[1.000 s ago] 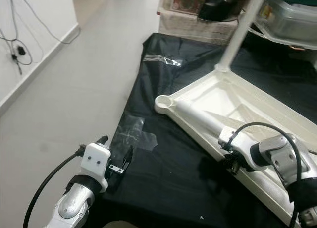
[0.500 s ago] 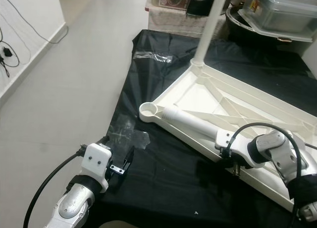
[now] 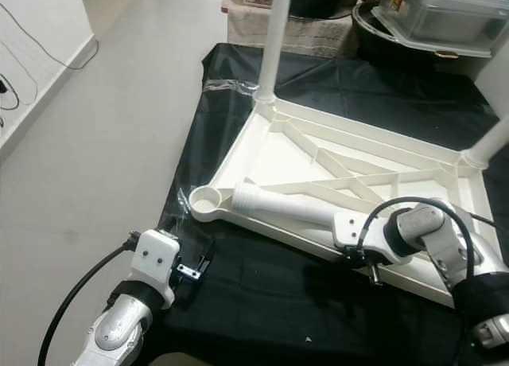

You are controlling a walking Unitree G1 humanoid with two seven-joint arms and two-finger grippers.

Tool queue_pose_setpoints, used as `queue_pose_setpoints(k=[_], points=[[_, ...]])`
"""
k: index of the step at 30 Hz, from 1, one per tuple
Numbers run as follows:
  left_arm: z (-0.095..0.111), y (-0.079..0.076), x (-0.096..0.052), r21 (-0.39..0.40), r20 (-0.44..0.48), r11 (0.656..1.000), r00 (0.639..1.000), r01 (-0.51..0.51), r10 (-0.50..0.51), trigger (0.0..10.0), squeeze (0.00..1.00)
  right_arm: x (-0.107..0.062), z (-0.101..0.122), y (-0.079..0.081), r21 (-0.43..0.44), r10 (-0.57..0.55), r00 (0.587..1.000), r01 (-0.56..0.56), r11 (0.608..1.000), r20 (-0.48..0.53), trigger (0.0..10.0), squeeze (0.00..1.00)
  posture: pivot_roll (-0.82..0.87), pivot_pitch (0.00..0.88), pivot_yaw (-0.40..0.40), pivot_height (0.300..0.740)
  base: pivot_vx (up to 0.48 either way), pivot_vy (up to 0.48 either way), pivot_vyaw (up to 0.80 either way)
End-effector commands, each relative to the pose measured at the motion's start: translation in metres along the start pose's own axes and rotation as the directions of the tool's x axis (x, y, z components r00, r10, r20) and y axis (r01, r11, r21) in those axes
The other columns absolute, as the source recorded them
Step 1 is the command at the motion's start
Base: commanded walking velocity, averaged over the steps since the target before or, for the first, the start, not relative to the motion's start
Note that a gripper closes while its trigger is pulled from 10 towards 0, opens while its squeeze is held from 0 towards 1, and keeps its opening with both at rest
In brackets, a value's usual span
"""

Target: Building children table

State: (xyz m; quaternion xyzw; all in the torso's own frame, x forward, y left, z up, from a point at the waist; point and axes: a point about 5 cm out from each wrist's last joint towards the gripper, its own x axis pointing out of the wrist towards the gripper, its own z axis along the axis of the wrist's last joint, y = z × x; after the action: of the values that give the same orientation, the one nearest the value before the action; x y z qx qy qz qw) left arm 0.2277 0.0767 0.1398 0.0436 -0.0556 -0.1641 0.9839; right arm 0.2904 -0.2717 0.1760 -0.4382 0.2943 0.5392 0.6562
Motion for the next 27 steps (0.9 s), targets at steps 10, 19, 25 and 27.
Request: queue_pose_setpoints(k=[10, 19, 25, 27], points=[[-0.003, -0.002, -0.001, 0.000, -0.017, 1.000, 1.000, 0.006, -0.006, 10.0, 0.00, 0.036, 0.013, 0.015, -0.243, 0.224, 0.975, -0.217, 0.945, 0.002, 0.0, 0.00, 0.05, 0.206, -0.052, 0.740, 0.000, 0.000, 0.00], [-0.002, -0.003, -0.001, 0.001, -0.015, 1.000, 1.000, 0.010, -0.010, 10.0, 0.00, 0.034, 0.016, 0.005, -0.334, 0.211, 0.976, -0.213, 0.918, -0.043, 0.0, 0.00, 0.05, 0.208, -0.052, 0.740, 0.000, 0.000, 0.00], [-0.002, -0.003, -0.001, 0.001, -0.013, 1.000, 1.000, 0.011, -0.011, 10.0, 0.00, 0.035, 0.020, -0.005, -0.366, 0.189, 0.980, -0.197, 0.910, -0.057, 0.0, 0.00, 0.05, 0.208, -0.053, 0.740, 0.000, 0.000, 0.00], [-0.002, -0.003, -0.001, 0.001, -0.013, 1.000, 1.000, 0.011, -0.011, 10.0, 0.00, 0.035, 0.021, -0.006, -0.371, 0.185, 0.981, -0.193, 0.908, -0.057, 0.0, 0.00, 0.05, 0.208, -0.052, 0.740, 0.000, 0.000, 0.00]])
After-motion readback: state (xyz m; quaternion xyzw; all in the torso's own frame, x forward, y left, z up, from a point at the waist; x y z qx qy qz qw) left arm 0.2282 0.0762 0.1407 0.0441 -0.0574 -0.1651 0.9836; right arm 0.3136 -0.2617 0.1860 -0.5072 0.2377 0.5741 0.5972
